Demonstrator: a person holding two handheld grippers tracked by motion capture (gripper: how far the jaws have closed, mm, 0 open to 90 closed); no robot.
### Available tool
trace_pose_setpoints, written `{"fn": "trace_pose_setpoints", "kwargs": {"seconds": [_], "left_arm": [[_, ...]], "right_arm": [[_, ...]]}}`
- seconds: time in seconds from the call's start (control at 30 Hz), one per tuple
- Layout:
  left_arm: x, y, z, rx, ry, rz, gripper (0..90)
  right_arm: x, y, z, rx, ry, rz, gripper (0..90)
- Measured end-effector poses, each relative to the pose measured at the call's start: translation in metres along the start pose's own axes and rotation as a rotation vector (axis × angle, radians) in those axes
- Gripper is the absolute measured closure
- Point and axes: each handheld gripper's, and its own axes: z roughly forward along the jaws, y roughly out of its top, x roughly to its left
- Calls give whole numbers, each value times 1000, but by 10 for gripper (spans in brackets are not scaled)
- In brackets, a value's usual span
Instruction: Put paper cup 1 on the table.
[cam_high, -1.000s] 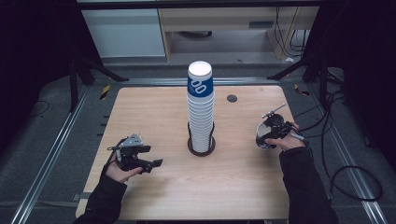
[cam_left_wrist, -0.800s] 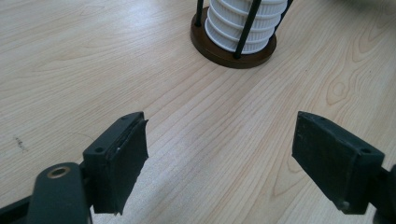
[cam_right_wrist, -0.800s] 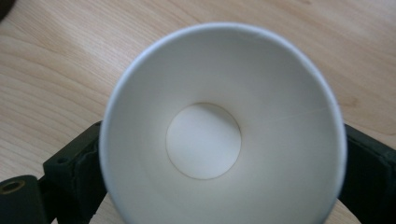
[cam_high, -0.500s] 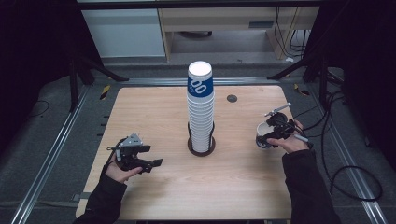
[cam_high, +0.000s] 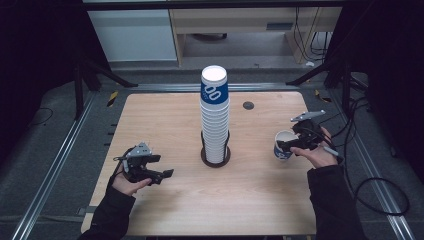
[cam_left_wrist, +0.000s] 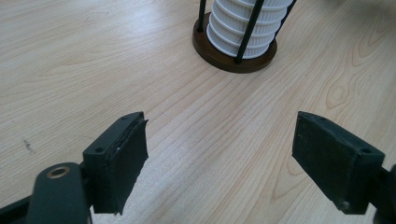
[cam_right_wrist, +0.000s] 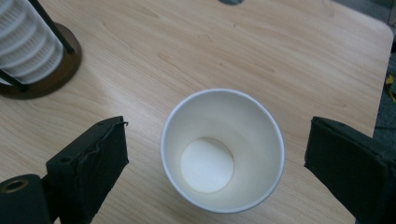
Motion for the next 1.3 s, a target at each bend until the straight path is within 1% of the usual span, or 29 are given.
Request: {"fn": "trace_pose_setpoints", "kwargs": {"seconds": [0.07,0.2,0.23,0.27,0.3,0.33,0.43,0.5,0.63,0.67,0.7,0.77,0.83,0.97,1.13,1.3], "left_arm": [[0,0,0,2,0,2,173],[0,0,0,2,-1,2,173],[0,0,0,2,-1,2,173],[0,0,0,0,0,3,173],[0,0,0,0,0,3,173],[0,0,0,0,1,5,173],[0,0,0,0,-1,7,173],[-1,0,0,-1,-1,9,173],[0,1,-1,-8,-1,8,173],[0,1,-1,-8,-1,8,173],[0,1,-1,-7,-1,9,173],[-1,1,0,-6,-2,11,173],[-1,1,0,-6,0,13,173],[-2,2,0,-6,0,13,173],[-2,2,0,-4,4,15,173],[-2,2,1,-2,4,15,174]], "right_arm": [[3,1,-5,-28,16,4,73],[10,4,-13,-77,41,-10,88],[10,4,-13,-77,41,-10,88],[15,6,-16,-104,54,-12,88],[15,6,-16,-104,54,-12,88],[19,8,-20,-125,65,-10,93],[24,10,-24,-152,75,-19,99],[29,11,-28,-171,90,-20,103],[36,14,-36,-219,109,-37,111],[36,14,-36,-219,109,-37,111],[40,17,-40,-246,128,-38,110],[43,19,-44,-274,133,-38,110],[46,22,-49,-309,152,-29,107],[55,29,-57,-357,181,-42,106],[64,38,-63,-401,200,-48,108],[69,46,-64,-445,220,-33,106]]}}
